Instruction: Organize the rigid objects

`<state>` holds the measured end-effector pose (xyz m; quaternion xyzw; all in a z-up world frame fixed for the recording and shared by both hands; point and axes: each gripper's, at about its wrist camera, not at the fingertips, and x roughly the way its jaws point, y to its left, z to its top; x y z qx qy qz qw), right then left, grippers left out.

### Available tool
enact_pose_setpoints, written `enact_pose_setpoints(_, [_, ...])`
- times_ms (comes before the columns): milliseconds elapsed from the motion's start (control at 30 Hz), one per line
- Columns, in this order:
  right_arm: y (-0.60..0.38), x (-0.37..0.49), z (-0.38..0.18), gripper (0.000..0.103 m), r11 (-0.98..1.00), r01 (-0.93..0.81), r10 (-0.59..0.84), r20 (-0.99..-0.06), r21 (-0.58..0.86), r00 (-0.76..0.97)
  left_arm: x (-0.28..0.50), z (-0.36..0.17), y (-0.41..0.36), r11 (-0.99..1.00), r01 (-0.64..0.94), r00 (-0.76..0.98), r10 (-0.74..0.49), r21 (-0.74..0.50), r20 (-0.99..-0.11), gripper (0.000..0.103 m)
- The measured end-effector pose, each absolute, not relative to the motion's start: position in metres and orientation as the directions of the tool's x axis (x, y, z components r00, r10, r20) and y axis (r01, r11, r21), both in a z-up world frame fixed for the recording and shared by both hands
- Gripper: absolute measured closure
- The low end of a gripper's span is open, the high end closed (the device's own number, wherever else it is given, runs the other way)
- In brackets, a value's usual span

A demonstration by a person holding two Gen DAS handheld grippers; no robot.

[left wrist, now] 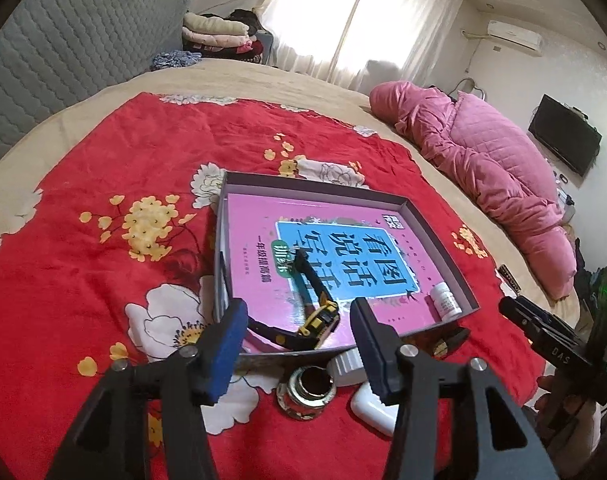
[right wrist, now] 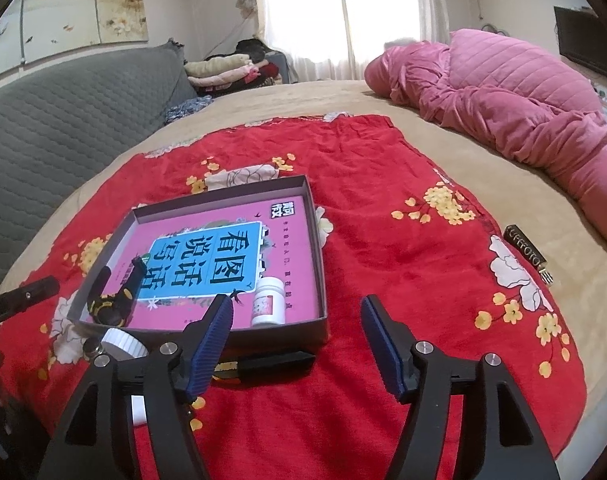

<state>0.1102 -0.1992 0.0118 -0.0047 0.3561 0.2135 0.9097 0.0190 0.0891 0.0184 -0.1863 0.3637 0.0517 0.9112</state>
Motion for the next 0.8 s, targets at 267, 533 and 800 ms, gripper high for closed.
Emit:
enact_pose_setpoints(267, [-0.200, 0.106, 0.014, 0.033, 0.904, -0.405, 0.394, -0.640, 0.139, 0.659, 0.016, 0.020, 0.086, 0.925, -0.233, 0.726, -0.040, -0.301, -0.686, 0.050])
enact_pose_setpoints(533, [-0.201, 0.100, 0.015, 0.031, 0.899, -0.417, 0.401, -0.637, 0.134, 0.659, 0.009, 0.020, 0.084, 0.928, -0.233, 0.718, -0.038, -0.291, -0.695, 0.049])
enact_pose_setpoints(800, [-0.200, 0.091, 0.015, 0.031, 0.888, -0.441, 0.414, -0.642, 0.129, 0.646, 0.004, 0.018, 0.074, 0.938, -0.218, 0.701, -0.041, -0.269, -0.712, 0.049])
